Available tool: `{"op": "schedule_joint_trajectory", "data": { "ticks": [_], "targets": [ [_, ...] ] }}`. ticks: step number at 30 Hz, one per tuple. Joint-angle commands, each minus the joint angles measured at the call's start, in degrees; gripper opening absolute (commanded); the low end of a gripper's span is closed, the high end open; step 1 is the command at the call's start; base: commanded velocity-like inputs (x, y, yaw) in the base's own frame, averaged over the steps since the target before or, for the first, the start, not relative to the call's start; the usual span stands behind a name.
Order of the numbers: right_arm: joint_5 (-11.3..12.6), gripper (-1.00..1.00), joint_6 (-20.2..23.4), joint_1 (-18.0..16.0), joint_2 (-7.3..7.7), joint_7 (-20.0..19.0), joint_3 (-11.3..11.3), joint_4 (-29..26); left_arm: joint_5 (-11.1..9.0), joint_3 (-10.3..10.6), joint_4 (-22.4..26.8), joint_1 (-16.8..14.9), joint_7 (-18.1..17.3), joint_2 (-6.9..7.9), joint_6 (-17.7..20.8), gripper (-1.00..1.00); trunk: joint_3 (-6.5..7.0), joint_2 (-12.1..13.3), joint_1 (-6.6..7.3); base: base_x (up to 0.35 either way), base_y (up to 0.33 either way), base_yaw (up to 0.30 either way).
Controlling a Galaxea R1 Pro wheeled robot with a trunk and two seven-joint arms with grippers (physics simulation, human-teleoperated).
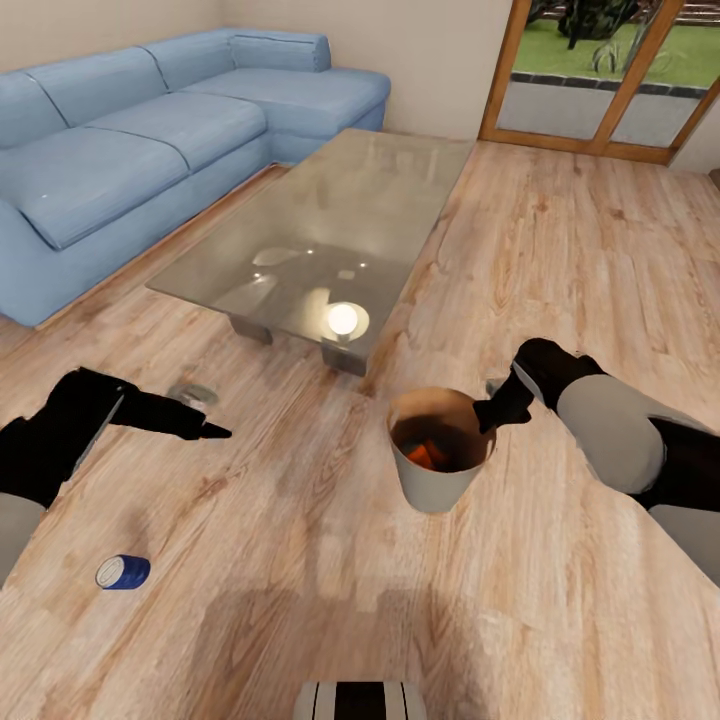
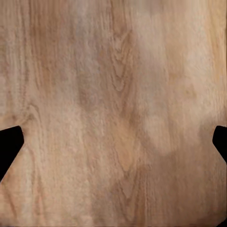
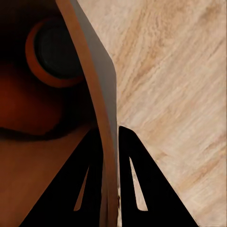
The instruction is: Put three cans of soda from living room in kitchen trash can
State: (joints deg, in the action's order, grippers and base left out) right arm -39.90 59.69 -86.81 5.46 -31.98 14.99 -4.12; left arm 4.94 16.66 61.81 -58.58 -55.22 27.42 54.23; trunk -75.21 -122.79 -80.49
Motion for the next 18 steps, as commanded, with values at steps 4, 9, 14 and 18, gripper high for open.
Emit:
{"op": "schedule_joint_trajectory", "data": {
  "ticks": [4,9,14,18],
  "targets": [
    [1.14,-1.00,0.31,3.88,2.97,-0.26,0.39,-1.84,-0.54,-2.07,0.58,7.45,5.85,-0.44,0.09,1.00,0.01,0.00,0.01,-0.097,0.000,0.000],
    [1.08,-1.00,0.31,9.52,3.83,-0.31,0.34,-7.83,-0.56,-4.35,2.03,10.85,8.70,-1.76,0.09,1.00,0.01,0.00,0.01,-0.041,0.000,0.000],
    [1.03,-1.00,0.31,14.38,4.23,-0.51,0.37,-16.59,-0.78,-6.40,2.83,17.13,21.57,-4.54,-0.97,1.00,0.01,0.00,0.01,-0.007,0.000,0.000],
    [1.03,-1.00,0.31,14.52,7.05,-0.73,0.33,-17.72,-2.22,-10.33,3.13,19.75,27.65,-5.12,-5.56,1.00,0.01,0.00,0.01,-0.019,0.031,0.000]
  ]
}}
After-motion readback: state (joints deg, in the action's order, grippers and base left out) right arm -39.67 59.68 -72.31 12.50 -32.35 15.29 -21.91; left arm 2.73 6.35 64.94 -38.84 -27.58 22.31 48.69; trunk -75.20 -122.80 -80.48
